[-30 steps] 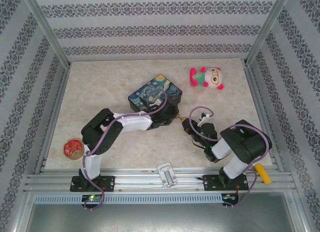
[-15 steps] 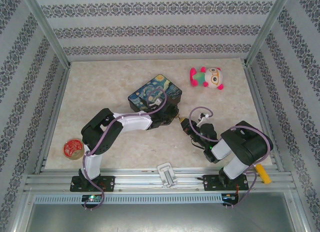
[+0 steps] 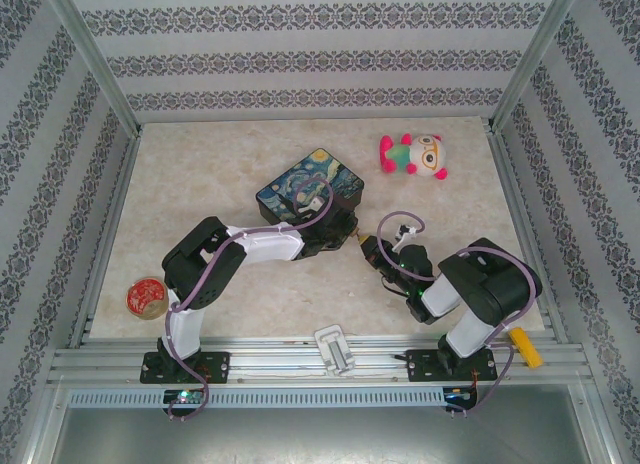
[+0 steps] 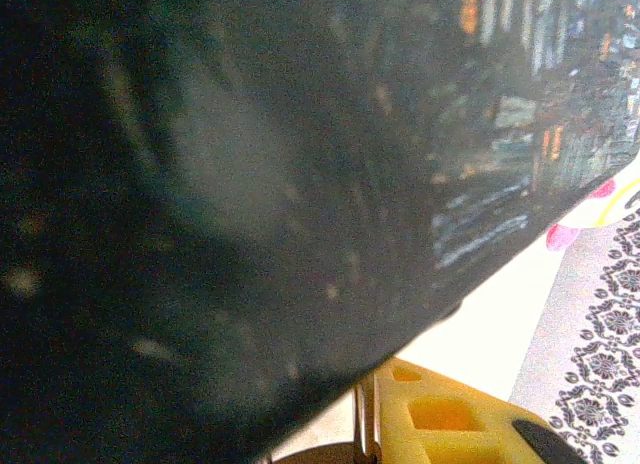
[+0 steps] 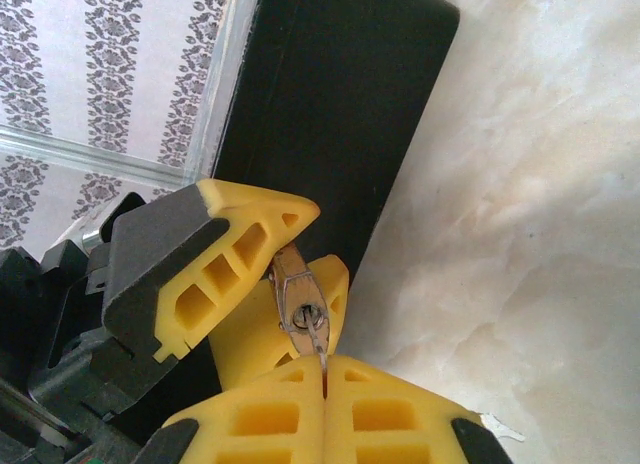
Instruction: Unlock a padlock with a key
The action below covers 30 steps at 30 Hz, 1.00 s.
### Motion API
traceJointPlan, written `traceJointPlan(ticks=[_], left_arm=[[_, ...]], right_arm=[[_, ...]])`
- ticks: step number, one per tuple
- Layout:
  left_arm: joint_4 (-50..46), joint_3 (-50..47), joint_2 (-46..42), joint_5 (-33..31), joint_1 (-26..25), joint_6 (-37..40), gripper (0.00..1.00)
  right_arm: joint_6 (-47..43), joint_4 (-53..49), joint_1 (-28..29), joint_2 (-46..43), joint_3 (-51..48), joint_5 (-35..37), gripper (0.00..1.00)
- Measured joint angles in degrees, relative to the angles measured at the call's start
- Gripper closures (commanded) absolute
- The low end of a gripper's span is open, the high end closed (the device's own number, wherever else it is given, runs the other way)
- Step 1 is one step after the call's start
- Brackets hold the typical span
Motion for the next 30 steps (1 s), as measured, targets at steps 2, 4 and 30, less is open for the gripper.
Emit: traceJointPlan(ticks=[2,4,30], left_arm=[[0.02,-0.02,0.0,0.0,0.0,0.0,1.0],[0.02,-0.02,0.0,0.02,0.0,0.0,1.0],[0.5,-0.04,0.04,0.09,0.33,0.7,1.0]], right_arm=[[0.0,0.0,-0.15,0.0,0.04,-0.37,1.0],[0.0,0.0,-0.68,0.0,0.09,-0.83,1.0],[4.39,0.5,-7.32,5.53,4.85,-13.77,1.0]])
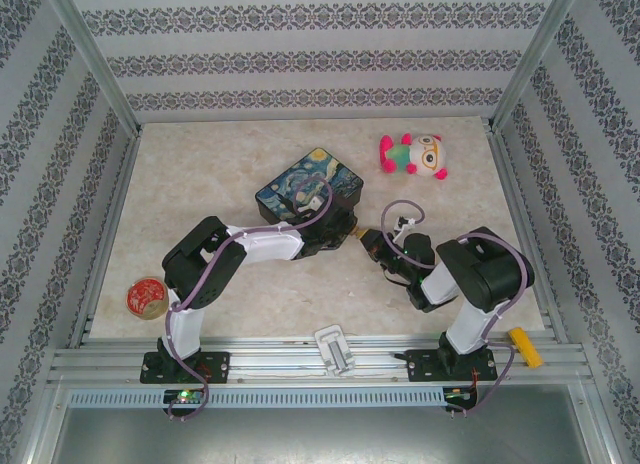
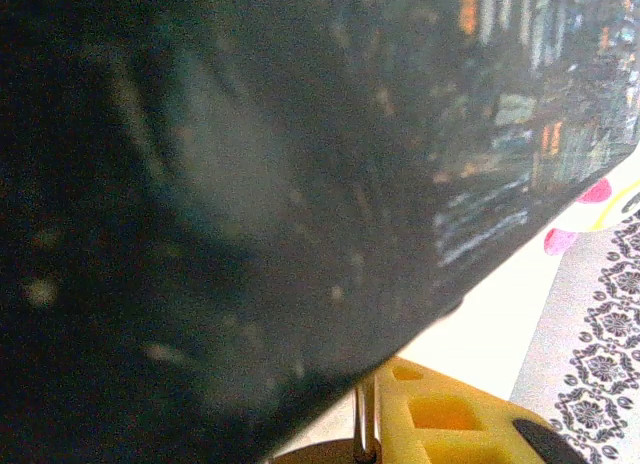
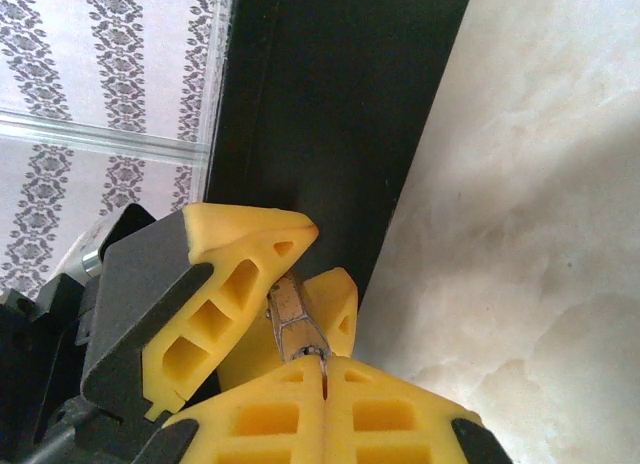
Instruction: Unlock a padlock with a key
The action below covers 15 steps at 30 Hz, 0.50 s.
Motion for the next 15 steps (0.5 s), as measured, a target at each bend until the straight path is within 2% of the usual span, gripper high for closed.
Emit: traceJointPlan(ticks=[15], left_arm=[[3.8,-2.01,0.39,-0.66,0.74,4.74,1.0]], right_arm=[[24.48,1.4,-3.74,6.54,4.24,-11.56,1.0]])
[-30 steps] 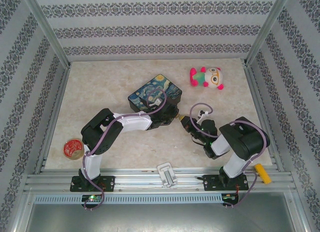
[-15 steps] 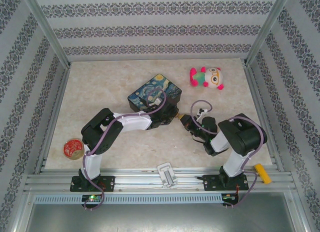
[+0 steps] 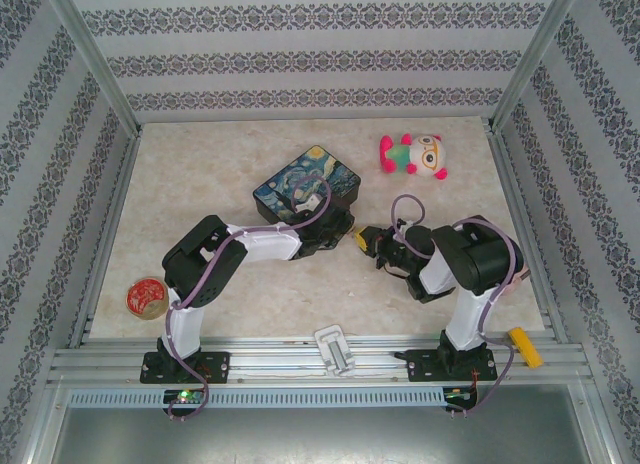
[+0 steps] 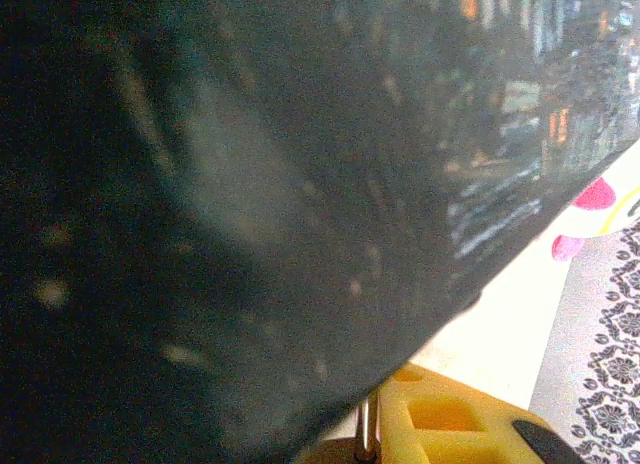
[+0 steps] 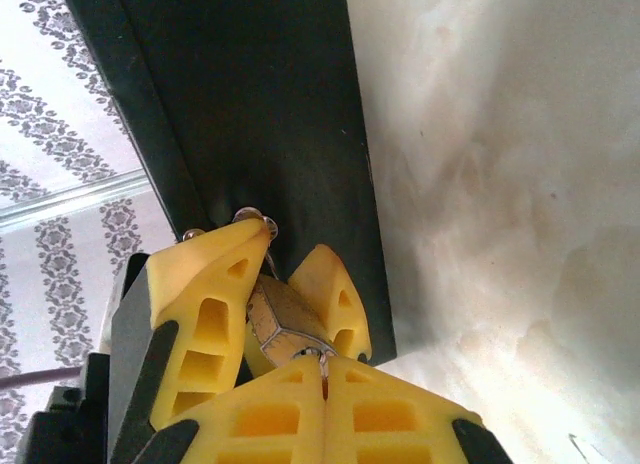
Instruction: Unlock a padlock with a key
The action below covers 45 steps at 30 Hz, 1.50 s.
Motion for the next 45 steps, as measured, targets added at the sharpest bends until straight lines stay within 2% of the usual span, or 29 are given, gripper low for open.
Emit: traceJointPlan(ticks=[7,9,14,19,22,25,26,28,32,33,35,38,39,42,45], left_arm=[[7.23,-3.1,0.11,-0.5,0.07,3.26,1.0],[10.21,-4.15,0.33,-0.92,0.17,3.76,0.93],[14.99,-5.95,0.44,-1.31,0.66,4.35,0.89],[16.7,-6.6,0.44,-1.6,0.87,4.44,0.77],[18.86,-7.56,0.5,-2.43,0.96,4.52,0.73],[22.01,-8.98,0.5,-2.64,0.96,5.01,0.57],[24.02,-9.51,0.46,-0.72,0.59,5.03,0.53],[26.38,-10.12,0.48,-0.85,-0.94,4.5,0.52],[30.45,-11.98,0.5,-0.87,-0.76,4.68,0.53],[31.52,-12.44,0.5,-0.9,-0.76,4.52,0.5],[33.57,-13.44,0.5,-0.57,-0.81,4.5,0.28],[36.02,-15.06,0.2,0.68,-1.99,4.13,0.12],[36.28,-15.78,0.09,0.39,-2.67,3.52,0.03],[34.38,-17.57,-1.77,0.61,-3.08,3.74,0.01],[27.3,-17.94,-6.78,0.44,-3.26,6.14,0.01]], right_arm=[[10.12,-0.79,-2.47,2.29,2.8,-6.01,1.0],[11.98,-0.72,-2.84,2.8,3.89,-7.17,1.0],[15.23,-0.83,-3.08,3.21,5.31,-8.09,1.0],[16.37,-0.61,-2.78,3.65,6.05,-8.15,1.0],[17.05,-0.61,-2.45,4.0,6.71,-8.04,1.0],[17.79,-0.68,-2.34,4.07,7.06,-7.91,1.0],[18.29,-0.74,-2.19,4.31,7.58,-7.41,1.0],[18.71,-0.68,-1.81,4.92,8.5,-6.97,1.0],[18.99,-0.7,-1.53,5.03,8.72,-6.64,1.0],[19.06,-0.72,-1.53,5.03,8.81,-6.6,1.0],[19.15,-0.79,-1.53,5.07,8.96,-6.34,1.0],[19.3,-0.92,-1.25,5.2,9.81,-5.55,1.0],[19.3,-1.2,-1.18,5.22,9.99,-5.42,1.0],[19.15,-1.66,-0.79,5.55,10.25,-5.09,1.0],[19.12,-1.77,-0.31,5.75,11.02,-4.42,1.0]])
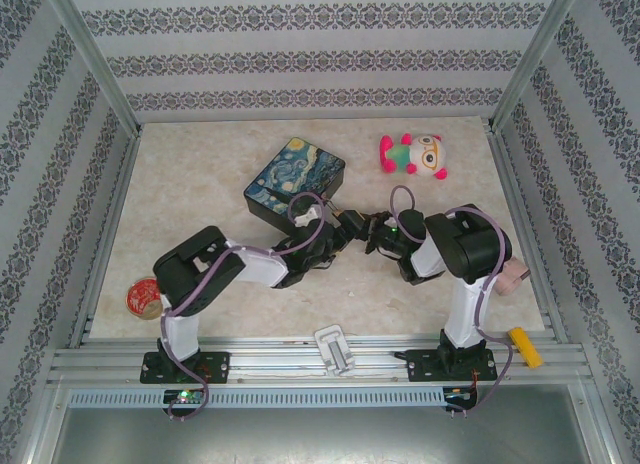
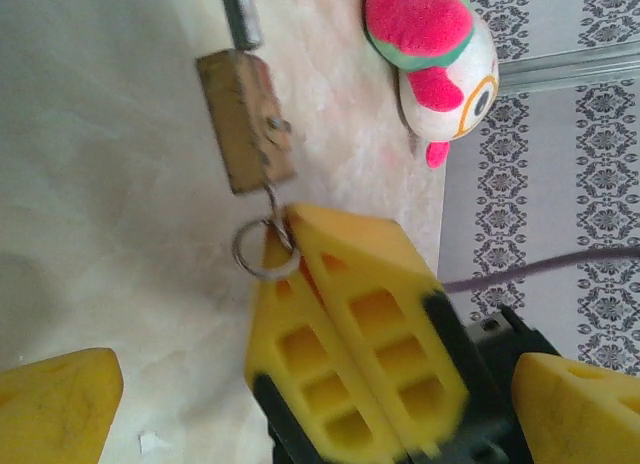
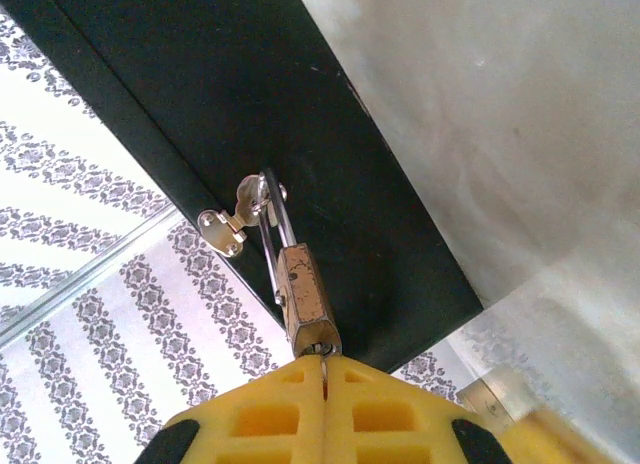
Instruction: Unlock a padlock with a key
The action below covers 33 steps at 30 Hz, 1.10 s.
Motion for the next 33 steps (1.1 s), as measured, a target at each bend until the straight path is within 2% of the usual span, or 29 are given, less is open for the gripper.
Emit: traceJointPlan(ticks=[8,15,17,20,24,29,33], left_arm=[[-14.12,0.83,-16.26,-3.5,-0.09,9.16,0.01],[-23.98,1.11,-20.65,-10.05,-0.09,15.26,0.01],[-26.56,1.29,-20.98,-12.04,-0.09,16.68,0.01],[-28.79,1.44,-20.98,-14.12,-0.09,18.14,0.01],[-30.14,1.44,-20.98,-15.63,-0.09,18.91,0.01],[-30.49,1.44,-21.66,-16.5,0.22,19.69,0.01],[-30.49,1.44,-23.65,-17.4,1.25,21.2,0.01]], right_arm=[[-0.31,0.44,1.11,2.16,2.21,2.51,1.0],[-0.28,0.63,1.42,2.82,2.99,3.98,1.0],[-0.26,0.63,1.44,2.84,3.02,4.2,0.92],[-0.33,0.63,1.68,2.89,3.08,4.68,0.88],[-0.72,0.55,1.68,3.08,3.43,5.42,0.66],[-3.08,0.52,1.68,3.15,3.1,5.99,0.54],[-6.58,1.05,1.66,2.27,0.39,6.08,0.52]])
